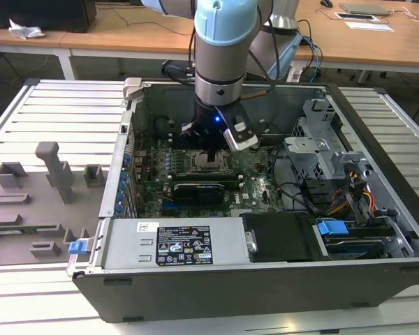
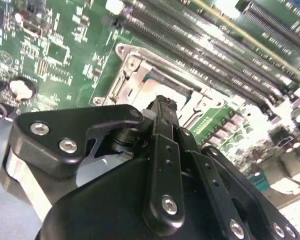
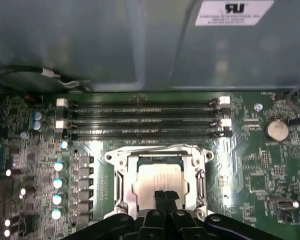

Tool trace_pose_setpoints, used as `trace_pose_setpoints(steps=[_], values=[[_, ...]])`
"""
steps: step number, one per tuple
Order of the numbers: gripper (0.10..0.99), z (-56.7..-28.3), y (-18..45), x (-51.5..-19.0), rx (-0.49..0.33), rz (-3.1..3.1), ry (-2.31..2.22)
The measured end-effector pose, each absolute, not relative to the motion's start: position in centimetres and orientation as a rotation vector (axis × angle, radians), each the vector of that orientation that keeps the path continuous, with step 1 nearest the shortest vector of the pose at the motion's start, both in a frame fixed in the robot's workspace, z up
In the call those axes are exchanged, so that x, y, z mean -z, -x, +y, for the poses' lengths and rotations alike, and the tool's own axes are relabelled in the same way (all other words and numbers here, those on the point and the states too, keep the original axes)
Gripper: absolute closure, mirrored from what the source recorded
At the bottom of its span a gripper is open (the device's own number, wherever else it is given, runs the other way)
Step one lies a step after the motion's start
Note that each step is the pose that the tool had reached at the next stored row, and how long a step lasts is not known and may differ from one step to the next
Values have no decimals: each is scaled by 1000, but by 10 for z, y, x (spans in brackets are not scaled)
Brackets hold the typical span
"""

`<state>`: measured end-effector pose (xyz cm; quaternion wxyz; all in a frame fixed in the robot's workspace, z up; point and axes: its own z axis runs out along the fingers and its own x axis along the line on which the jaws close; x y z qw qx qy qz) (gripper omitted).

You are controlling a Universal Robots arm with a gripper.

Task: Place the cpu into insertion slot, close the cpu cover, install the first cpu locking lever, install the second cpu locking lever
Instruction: 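Install the second cpu locking lever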

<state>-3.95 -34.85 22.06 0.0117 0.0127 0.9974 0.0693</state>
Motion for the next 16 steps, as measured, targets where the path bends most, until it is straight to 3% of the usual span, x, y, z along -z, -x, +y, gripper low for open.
trace_pose_setpoints(steps=[16], values=[[980,-348,39,-229,-192,3112,-39]])
